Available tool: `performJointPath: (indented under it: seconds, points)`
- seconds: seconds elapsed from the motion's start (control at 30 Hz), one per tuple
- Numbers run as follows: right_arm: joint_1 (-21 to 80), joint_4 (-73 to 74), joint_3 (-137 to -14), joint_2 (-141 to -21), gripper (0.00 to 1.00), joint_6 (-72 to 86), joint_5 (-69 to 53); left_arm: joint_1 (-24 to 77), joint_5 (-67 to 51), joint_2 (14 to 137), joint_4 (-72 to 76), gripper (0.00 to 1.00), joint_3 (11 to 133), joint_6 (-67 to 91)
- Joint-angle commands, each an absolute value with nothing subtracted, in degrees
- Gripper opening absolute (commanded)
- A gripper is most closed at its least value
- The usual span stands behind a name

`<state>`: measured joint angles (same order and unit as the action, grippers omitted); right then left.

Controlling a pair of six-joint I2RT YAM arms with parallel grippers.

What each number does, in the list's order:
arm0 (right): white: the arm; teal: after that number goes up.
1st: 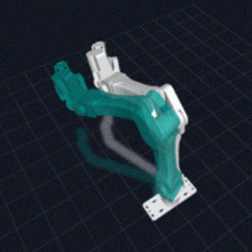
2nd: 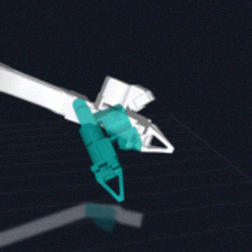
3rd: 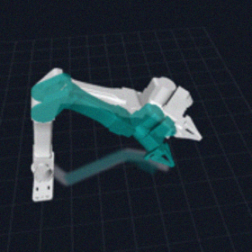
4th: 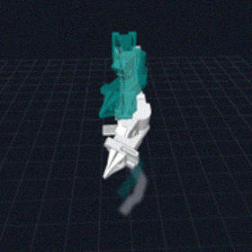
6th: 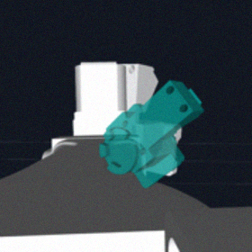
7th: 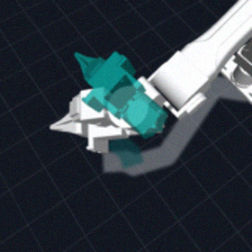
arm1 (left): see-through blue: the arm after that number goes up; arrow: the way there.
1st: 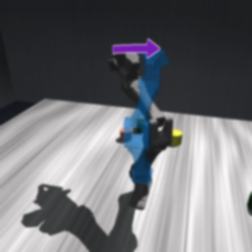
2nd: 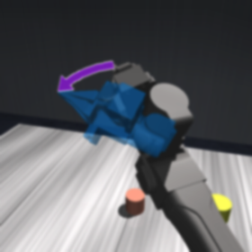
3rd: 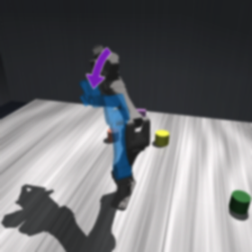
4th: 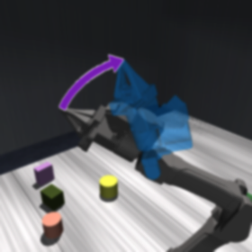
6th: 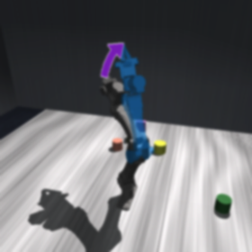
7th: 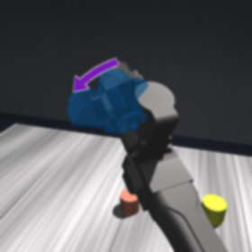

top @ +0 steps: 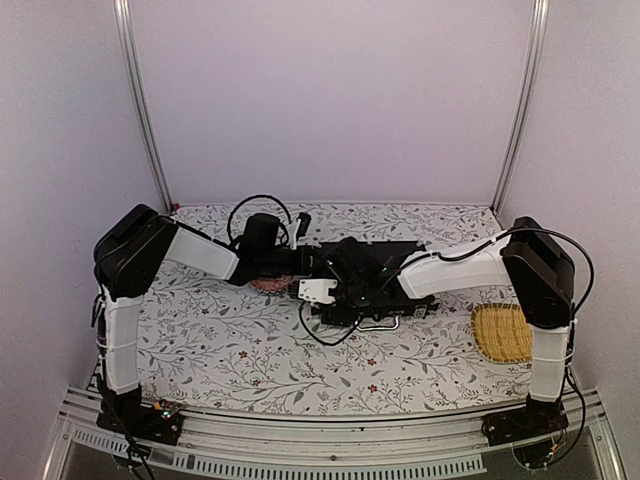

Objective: Pack up texas hold em set

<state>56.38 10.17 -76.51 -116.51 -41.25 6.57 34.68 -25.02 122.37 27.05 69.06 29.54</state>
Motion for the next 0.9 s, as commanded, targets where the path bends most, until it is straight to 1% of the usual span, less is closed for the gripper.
performJointPath:
  seconds: [0.0,0.17,0.57,0.73,0.87]
  points:
    - [56.75,27.06,-74.11,-122.21,0.77,-41.05,-1.91,34.26,-24.93,124.11,20.47,0.0,68.07,28.32]
    - [56.69,27.33,-74.03,-122.96,0.72,-41.24,-1.16,34.25,-24.95,124.1,20.46,0.0,68.03,28.3]
    - [56.77,29.64,-72.03,-125.54,0.76,-45.15,-0.83,34.21,-24.7,124.1,19.52,0.0,68.72,27.73]
    - [56.79,24.55,-70.03,-126.48,0.66,-43.78,6.03,34.2,-24.52,124.23,19.12,0.0,68.95,27.44]
    - [57.12,18.35,-65.08,-125.33,0.64,-45.29,8.75,34.27,-24.46,124.28,18.52,0.0,69.3,27.16]
